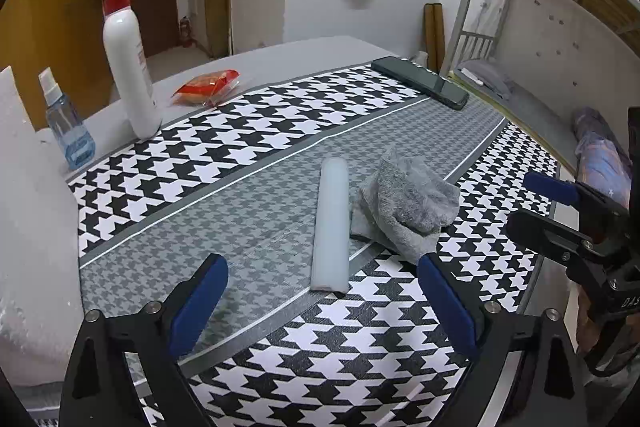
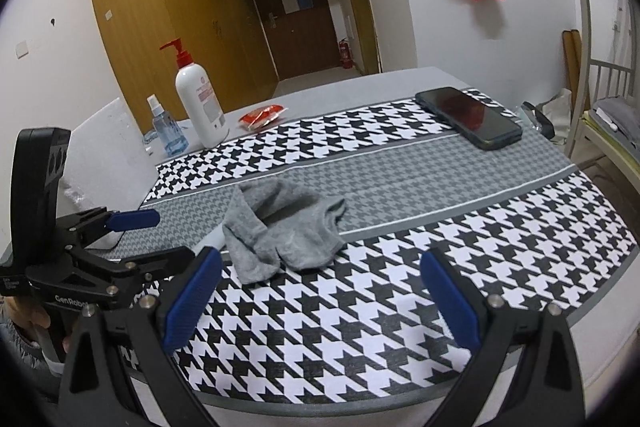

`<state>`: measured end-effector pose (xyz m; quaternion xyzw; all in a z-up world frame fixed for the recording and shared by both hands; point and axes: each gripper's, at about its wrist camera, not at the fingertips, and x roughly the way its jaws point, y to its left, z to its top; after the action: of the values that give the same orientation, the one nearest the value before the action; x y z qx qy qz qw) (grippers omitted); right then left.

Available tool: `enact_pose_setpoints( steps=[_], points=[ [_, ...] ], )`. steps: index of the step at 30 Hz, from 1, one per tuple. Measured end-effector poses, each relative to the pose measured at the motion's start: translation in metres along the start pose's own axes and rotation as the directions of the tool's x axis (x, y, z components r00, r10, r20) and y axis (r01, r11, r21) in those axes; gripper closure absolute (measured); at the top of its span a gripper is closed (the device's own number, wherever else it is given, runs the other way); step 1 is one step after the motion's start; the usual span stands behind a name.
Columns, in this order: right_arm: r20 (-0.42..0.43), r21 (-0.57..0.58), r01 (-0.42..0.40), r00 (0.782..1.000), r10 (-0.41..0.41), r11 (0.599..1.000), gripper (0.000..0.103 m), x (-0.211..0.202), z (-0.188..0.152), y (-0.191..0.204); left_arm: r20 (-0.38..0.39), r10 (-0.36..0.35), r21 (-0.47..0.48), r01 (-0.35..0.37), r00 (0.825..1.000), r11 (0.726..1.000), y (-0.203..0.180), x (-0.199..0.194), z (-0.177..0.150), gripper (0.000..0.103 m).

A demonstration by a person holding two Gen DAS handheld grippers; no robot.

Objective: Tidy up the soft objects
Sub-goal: 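Lower the left tool over the white foam roll while the right tool approaches the grey sock, then close the left tool on the white foam roll and lift it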

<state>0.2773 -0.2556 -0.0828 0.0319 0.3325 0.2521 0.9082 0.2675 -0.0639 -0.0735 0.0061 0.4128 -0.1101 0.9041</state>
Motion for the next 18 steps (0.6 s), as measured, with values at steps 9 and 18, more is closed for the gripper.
enact_pose_setpoints(
  steps=[9,18],
  points=[
    [-0.031,-0.055,-0.019,0.999,0.017,0.998,0.002,0.011,0.007,0.004,-0.025,-0.013,0.008,0.013,1.000,1.000,0.001,0.014,0.000,0.034],
    [-0.060,-0.087,-0.047,0.997,0.042,0.995,0.002,0.022,0.008,0.009,-0.048,-0.016,0.048,0.018,0.999,0.999,-0.003,0.023,-0.001,0.053]
  ],
)
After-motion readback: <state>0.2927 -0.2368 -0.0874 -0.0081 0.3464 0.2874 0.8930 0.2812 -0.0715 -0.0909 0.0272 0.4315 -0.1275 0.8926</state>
